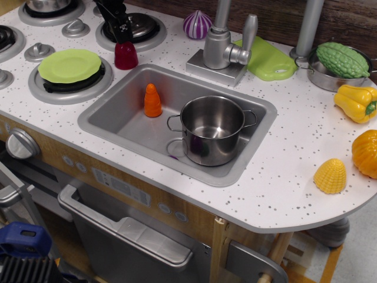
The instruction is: Put sweet potato in pot which is in sink
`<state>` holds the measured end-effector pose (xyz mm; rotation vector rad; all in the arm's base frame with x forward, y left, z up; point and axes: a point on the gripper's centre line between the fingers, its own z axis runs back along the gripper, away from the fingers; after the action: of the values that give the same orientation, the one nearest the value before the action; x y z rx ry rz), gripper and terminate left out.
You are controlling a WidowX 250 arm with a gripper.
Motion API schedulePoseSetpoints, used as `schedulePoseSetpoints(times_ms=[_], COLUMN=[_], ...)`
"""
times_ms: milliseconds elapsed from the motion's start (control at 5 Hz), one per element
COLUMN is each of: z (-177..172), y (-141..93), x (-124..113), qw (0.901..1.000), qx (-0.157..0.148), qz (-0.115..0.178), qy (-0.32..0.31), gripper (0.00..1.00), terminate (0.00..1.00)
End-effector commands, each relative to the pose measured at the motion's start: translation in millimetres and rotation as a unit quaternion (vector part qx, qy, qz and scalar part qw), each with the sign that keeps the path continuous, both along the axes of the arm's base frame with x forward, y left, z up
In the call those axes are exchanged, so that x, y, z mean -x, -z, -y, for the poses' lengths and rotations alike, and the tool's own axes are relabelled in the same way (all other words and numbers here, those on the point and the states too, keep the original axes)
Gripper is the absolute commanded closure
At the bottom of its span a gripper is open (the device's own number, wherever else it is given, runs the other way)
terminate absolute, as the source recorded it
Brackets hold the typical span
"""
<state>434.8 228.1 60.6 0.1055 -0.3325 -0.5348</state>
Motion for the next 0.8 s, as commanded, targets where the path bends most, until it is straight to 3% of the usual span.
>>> schedulePoseSetpoints(times_ms=[0,400,600], z=[0.0,3.5,1.9], y=[0.0,9.0,10.3], x=[0.0,-8.8,-10.2], qw=[1.0000,0.9988,0.9986], qx=[0.000,0.023,0.036], qz=[0.000,0.026,0.022], qy=[0.000,0.034,0.033], gripper=[0.00,0.00,0.00], terminate=[0.00,0.00,0.00])
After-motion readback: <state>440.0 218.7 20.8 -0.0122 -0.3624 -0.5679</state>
